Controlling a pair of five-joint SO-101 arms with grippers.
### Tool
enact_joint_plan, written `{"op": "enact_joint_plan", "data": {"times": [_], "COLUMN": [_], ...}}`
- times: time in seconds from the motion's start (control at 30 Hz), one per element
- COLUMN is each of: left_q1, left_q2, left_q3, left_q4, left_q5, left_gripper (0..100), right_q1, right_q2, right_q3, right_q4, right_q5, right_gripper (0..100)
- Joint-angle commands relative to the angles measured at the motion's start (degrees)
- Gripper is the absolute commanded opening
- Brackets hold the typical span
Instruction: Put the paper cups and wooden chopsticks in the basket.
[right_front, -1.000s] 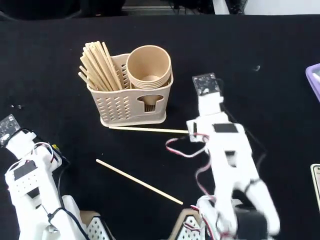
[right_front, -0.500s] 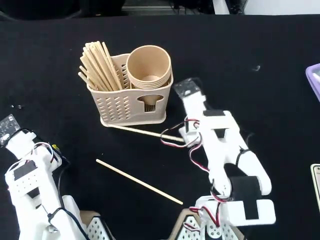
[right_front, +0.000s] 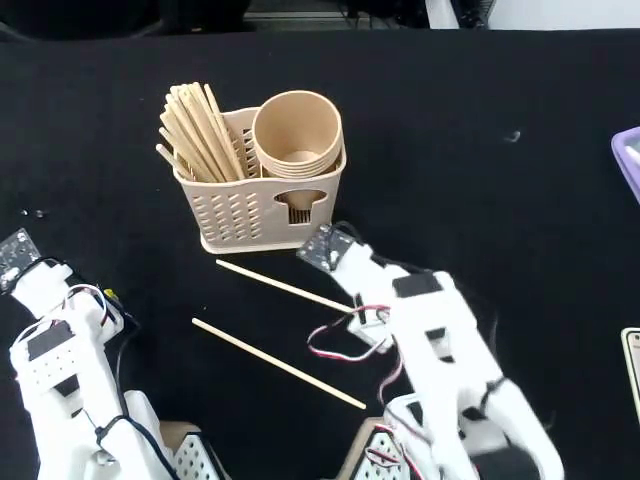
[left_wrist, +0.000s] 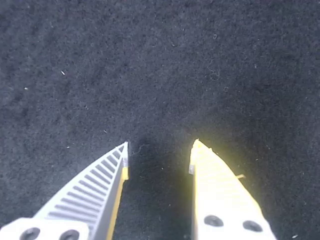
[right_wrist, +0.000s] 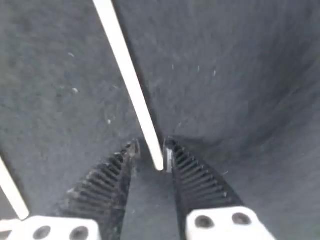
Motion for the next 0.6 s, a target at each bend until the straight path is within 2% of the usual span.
{"op": "enact_joint_plan", "data": {"times": [0.0, 0.23, 0.57], "left_q1": [0.22, 0.22, 0.13], "left_q2": [-0.62, -0.70, -0.62], "left_q3": [-1.10, -1.10, -1.10], "left_q4": [-0.35, -0.35, -0.35], "left_q5": [-0.44, -0.44, -0.44], "left_gripper": [21, 21, 21], "right_q1": [-2.99, -4.92, -4.92], "right_q2": [-7.78, -7.96, 4.53], "right_q3": [0.04, 0.75, 1.63], "right_q4": [2.02, 2.02, -6.15], "right_q5": [0.88, 1.23, 1.32], "right_gripper": [9.0, 21.0, 19.8]}}
